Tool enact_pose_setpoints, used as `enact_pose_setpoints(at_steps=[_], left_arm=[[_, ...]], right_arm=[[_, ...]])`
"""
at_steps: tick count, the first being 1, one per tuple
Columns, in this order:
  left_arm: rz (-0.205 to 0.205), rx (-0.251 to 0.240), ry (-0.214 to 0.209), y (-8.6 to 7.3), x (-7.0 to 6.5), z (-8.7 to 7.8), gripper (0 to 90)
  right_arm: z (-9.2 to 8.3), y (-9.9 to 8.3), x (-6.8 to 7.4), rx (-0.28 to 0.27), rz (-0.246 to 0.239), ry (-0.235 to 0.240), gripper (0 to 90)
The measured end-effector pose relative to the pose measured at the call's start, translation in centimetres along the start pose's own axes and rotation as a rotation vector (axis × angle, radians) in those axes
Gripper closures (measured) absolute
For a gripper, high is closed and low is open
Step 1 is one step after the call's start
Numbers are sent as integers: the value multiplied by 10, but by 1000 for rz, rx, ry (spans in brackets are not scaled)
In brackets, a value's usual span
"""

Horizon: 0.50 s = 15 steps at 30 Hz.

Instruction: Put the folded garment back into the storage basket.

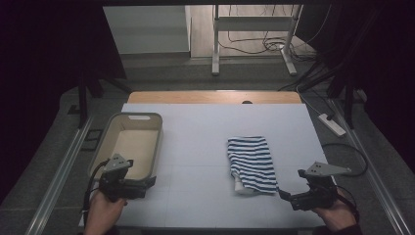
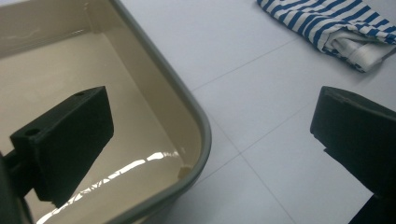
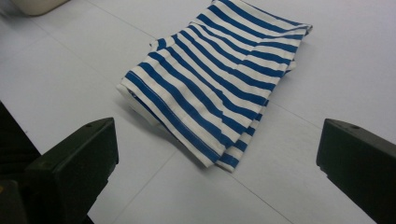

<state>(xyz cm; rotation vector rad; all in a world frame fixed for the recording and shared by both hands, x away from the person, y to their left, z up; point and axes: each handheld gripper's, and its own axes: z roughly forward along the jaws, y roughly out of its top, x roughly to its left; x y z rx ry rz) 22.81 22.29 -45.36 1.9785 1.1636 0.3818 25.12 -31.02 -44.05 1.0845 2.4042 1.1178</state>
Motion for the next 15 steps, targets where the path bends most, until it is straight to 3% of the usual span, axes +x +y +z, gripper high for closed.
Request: enact_pose_setpoints(at_steps=[9,15], left_arm=[[38,-4,-24,16,-4,13,0],[34,-7,-45,25,-4,22,0]], right_arm=[[5,2,-1,-5,5,27,0],[8,4,-1,-5,10,38,0]])
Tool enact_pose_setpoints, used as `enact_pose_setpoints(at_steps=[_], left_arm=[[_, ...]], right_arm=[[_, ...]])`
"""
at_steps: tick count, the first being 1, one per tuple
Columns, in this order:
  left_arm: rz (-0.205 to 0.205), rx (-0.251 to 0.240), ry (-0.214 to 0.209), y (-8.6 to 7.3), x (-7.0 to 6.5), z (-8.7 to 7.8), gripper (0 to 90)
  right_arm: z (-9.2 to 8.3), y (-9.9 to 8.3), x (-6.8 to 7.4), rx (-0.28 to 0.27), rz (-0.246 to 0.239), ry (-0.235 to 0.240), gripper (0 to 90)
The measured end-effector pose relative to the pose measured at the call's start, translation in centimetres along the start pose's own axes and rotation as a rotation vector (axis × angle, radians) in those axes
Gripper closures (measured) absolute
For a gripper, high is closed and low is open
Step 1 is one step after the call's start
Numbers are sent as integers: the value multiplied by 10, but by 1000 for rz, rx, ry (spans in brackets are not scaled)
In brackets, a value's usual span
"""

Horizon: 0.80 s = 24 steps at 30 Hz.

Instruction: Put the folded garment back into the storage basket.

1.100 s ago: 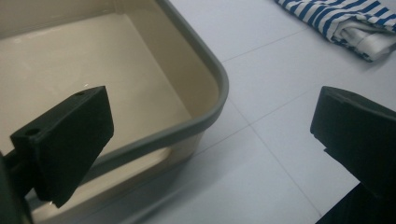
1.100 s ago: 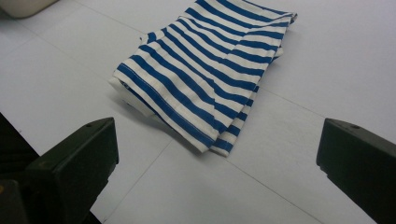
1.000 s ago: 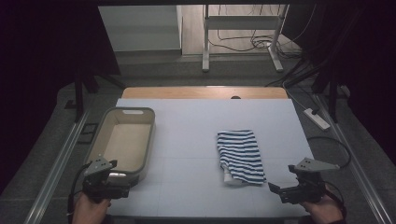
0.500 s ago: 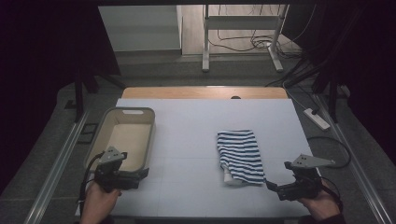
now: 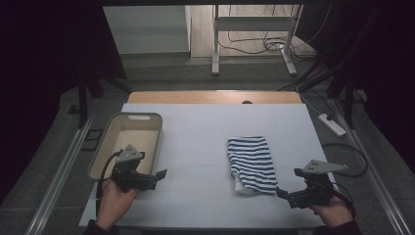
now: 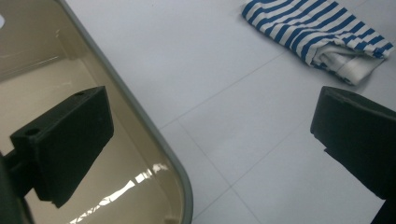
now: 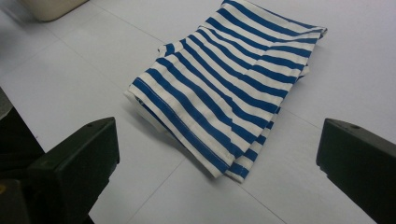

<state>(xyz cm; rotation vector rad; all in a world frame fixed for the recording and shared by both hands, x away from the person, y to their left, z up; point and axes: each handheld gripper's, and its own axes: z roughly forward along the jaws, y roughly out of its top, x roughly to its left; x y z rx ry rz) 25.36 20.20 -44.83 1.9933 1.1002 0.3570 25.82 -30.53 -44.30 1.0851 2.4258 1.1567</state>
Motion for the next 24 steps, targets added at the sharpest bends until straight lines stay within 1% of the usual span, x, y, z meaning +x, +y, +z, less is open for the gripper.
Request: enact_pose_setpoints(at_steps=[6,9,13,15,17,20,22,24], left_arm=[[-3,-1,-20,10,-1,11,0],[9,9,-28,16,-2,19,0],[25,18,-38,23,-5,28,0],[35,27,-40,27,-5,35,0],[36,29,-42,29,-6,37,0],[46,33,-56,34,-5,43,0],[60,38,-58,38,-6,47,0],[64,36,-65,41,-6,52,0]], right_arm=[[2,2,-1,-10,-1,4,0],[4,3,-1,-11,-3,11,0],[7,4,-2,4,-7,17,0],[9,5,-2,18,-14,15,0],[10,5,-2,27,-16,12,0],[11,6,-2,41,-12,5,0],[12,7,-3,46,-15,6,0],[14,7,-2,53,-24,14,0]])
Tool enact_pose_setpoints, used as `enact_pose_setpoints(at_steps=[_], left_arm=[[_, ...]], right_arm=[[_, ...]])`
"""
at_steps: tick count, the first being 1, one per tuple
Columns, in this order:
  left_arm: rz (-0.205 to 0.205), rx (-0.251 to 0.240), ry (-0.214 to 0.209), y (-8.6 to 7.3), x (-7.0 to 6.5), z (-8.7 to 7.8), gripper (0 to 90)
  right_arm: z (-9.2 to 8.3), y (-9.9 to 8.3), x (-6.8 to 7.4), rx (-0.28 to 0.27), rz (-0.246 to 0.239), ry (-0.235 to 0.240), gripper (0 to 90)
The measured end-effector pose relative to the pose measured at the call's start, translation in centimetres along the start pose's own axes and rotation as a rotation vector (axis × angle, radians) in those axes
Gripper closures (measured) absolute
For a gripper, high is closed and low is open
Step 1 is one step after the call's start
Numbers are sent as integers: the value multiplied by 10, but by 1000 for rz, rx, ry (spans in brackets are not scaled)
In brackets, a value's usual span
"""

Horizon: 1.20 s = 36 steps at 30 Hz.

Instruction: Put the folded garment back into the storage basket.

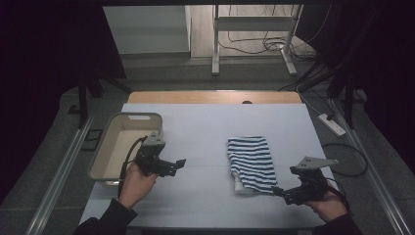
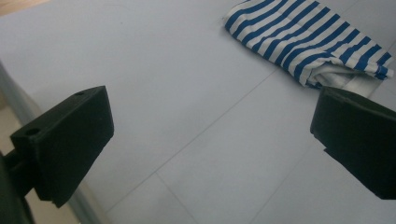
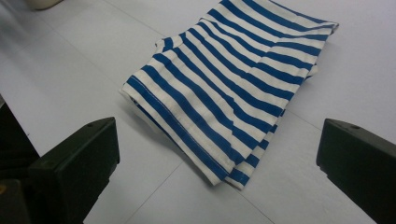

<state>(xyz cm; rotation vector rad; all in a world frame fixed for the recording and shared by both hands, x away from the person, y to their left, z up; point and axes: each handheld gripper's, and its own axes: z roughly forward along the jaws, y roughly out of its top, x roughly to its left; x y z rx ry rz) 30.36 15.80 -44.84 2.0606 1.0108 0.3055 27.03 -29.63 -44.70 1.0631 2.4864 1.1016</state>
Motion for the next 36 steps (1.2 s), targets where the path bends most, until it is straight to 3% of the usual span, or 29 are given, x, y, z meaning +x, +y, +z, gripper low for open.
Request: enact_pose_setpoints(at_steps=[9,24,36], left_arm=[[20,11,-5,16,-2,23,0],[61,43,-49,37,-6,58,0],[77,52,-54,54,-11,90,0]], right_arm=[[8,1,0,55,-27,18,0],[19,5,-1,92,-38,54,0],[28,8,1,129,-61,60,0]])
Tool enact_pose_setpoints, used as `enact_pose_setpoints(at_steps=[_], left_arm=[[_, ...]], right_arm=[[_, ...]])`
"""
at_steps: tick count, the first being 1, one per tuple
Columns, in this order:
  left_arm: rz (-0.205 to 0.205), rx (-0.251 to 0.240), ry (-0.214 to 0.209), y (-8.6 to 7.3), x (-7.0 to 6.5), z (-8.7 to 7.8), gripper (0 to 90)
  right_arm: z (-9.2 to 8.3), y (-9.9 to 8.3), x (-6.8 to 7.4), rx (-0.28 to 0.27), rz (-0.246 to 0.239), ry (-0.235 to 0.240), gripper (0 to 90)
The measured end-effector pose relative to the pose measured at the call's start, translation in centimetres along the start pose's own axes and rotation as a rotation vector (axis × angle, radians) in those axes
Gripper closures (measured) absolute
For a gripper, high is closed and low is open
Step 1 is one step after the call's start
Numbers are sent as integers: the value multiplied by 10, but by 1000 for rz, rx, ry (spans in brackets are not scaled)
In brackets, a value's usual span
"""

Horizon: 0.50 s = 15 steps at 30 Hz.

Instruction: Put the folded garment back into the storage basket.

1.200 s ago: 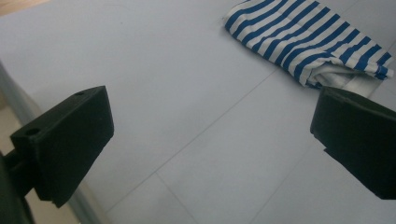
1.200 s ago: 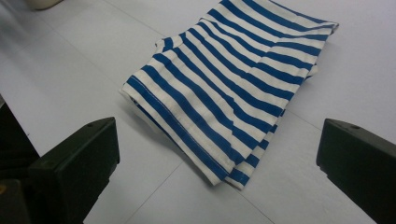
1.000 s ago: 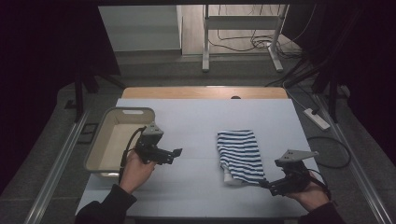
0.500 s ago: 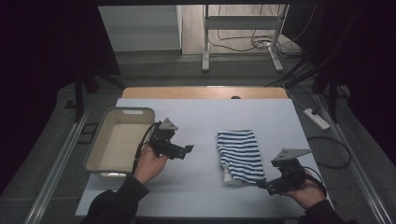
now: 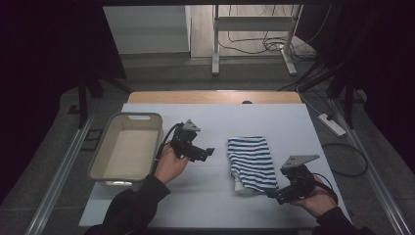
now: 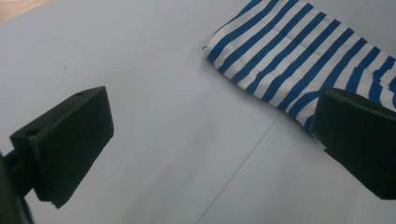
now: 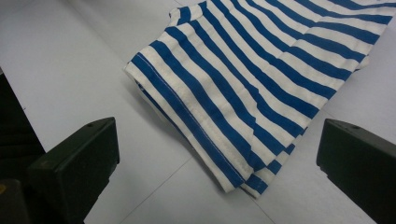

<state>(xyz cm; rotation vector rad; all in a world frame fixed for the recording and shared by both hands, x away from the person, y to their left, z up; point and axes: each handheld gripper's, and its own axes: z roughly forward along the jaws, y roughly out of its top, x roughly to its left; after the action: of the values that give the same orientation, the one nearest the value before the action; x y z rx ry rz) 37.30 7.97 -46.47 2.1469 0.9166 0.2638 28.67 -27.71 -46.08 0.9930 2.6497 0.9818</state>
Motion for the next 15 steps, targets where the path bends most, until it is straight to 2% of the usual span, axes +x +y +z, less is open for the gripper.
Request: enact_pose_setpoints(at_steps=[8,15], left_arm=[[14,31,2,11,-1,20,0],[16,32,3,20,-2,38,0]], right_arm=[[5,2,-2,19,-15,10,0],[11,3,-1,38,-46,20,0]])
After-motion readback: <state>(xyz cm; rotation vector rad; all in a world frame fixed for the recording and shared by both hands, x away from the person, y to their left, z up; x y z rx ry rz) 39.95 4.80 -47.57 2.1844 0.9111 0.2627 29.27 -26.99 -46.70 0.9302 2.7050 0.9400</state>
